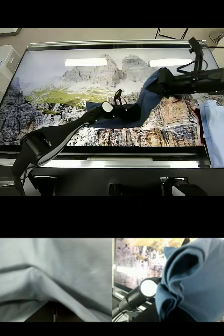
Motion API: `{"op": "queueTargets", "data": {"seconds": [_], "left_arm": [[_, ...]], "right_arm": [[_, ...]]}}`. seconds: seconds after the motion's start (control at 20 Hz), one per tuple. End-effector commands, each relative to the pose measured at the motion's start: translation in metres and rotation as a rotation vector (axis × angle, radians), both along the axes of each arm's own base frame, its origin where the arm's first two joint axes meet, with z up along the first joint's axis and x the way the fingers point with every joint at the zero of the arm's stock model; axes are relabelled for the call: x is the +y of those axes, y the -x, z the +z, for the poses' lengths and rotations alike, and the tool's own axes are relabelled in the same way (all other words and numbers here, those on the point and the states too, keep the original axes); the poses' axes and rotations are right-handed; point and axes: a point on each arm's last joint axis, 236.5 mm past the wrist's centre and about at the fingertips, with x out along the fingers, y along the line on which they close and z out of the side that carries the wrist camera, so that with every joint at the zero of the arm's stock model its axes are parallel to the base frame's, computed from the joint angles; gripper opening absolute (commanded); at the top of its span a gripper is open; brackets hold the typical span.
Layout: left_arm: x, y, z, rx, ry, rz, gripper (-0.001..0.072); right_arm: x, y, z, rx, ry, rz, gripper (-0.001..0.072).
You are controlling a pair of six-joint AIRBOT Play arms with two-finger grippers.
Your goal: Fold the clothes and pants, and hang the long-sleeved shirts on hangers.
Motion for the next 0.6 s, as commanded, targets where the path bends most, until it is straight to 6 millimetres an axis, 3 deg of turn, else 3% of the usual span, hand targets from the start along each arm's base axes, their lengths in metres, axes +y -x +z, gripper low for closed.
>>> {"op": "queueTargets", "data": {"seconds": [0.0,0.05,0.15,0.25,0.35,0.45,0.5,0.55], "left_arm": [[0.054,-0.034,0.006,-0.093,-0.092,-0.068,0.0020],[0.097,-0.053,0.005,-0.103,-0.173,-0.063,0.0020],[0.206,-0.090,0.020,-0.116,-0.353,-0.010,0.0020],[0.317,-0.108,0.061,-0.153,-0.501,0.080,0.0021],[0.398,-0.108,0.112,-0.200,-0.578,0.189,0.0022],[0.450,-0.098,0.166,-0.281,-0.610,0.281,0.0023],[0.466,-0.091,0.192,-0.326,-0.618,0.317,0.0023],[0.477,-0.083,0.214,-0.369,-0.628,0.344,0.0023]], "right_arm": [[0.026,-0.023,-0.010,0.012,-0.085,0.024,0.0038],[0.044,-0.029,-0.018,0.025,-0.120,0.057,0.0038],[0.086,-0.040,-0.038,0.063,-0.189,0.108,0.0038],[0.132,-0.049,-0.069,0.111,-0.244,0.139,0.0038],[0.175,-0.054,-0.116,0.199,-0.268,0.141,0.0038],[0.213,-0.051,-0.172,0.297,-0.271,0.127,0.0047],[0.229,-0.053,-0.195,0.335,-0.284,0.095,0.0202],[0.244,-0.057,-0.212,0.366,-0.321,0.056,0.0560]]}}
